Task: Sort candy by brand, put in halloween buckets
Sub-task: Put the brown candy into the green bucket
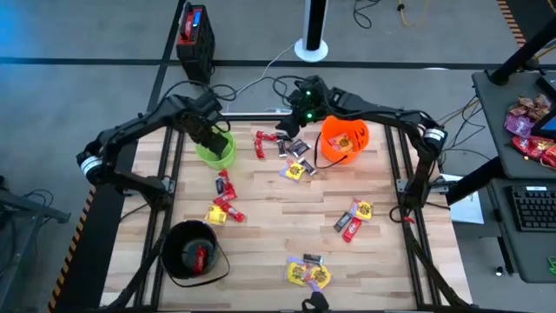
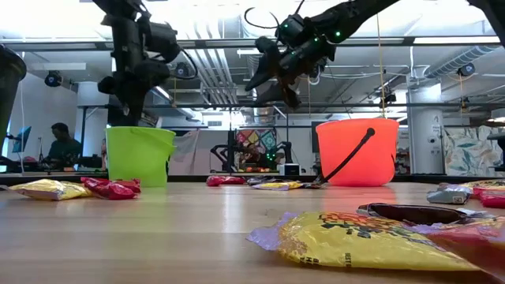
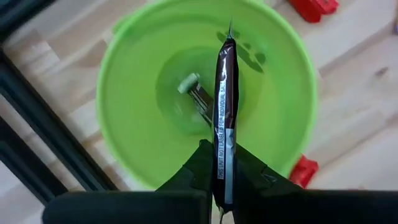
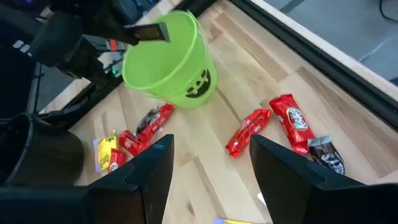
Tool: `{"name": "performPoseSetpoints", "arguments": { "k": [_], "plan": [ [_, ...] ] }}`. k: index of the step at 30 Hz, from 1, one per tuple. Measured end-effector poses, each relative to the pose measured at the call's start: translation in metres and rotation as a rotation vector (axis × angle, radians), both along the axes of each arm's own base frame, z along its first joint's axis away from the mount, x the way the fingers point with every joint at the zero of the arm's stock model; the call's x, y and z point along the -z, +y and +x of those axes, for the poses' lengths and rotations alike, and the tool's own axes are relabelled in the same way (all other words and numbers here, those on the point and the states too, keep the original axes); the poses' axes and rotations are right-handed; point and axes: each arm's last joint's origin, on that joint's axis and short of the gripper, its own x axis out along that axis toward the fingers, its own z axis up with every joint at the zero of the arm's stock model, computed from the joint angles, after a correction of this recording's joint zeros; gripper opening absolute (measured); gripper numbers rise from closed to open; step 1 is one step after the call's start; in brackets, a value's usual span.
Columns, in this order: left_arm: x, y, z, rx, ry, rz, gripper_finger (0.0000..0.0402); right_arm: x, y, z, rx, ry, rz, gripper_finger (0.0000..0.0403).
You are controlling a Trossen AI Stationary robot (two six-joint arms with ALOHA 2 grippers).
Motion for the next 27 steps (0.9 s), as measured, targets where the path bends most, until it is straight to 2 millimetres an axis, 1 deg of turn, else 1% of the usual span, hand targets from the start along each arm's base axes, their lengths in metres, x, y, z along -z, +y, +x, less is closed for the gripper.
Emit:
{"name": "performPoseSetpoints", "arguments": {
  "k": [2,6,10,17,22,25,27],
  "plan": [
    [0.005,0.003,0.003,0.012,0.009,-0.002,0.0012,0.003,-0.002,0.0,0.004,0.012,0.008,0.0203],
    [0.016,0.008,0.008,0.041,0.054,-0.035,0.0013,0.003,-0.004,-0.001,0.02,0.009,0.022,0.0203],
    [0.023,0.011,0.011,0.083,0.082,-0.051,0.0012,0.003,-0.005,-0.002,0.013,0.011,0.008,0.0203],
    [0.026,0.017,0.013,0.153,0.1,-0.055,0.0012,0.003,-0.006,-0.003,0.015,0.013,-0.009,0.0203],
    [0.026,0.017,0.013,0.158,0.059,-0.094,0.0013,0.003,-0.01,-0.005,0.022,0.014,-0.014,0.0203],
    [0.026,0.017,0.013,0.157,0.059,-0.095,0.002,0.003,-0.012,-0.006,0.027,0.015,-0.015,0.0203],
    [0.026,0.017,0.013,0.156,0.059,-0.095,0.0033,0.003,-0.013,-0.007,0.029,0.015,-0.018,0.0203]
  ]
}}
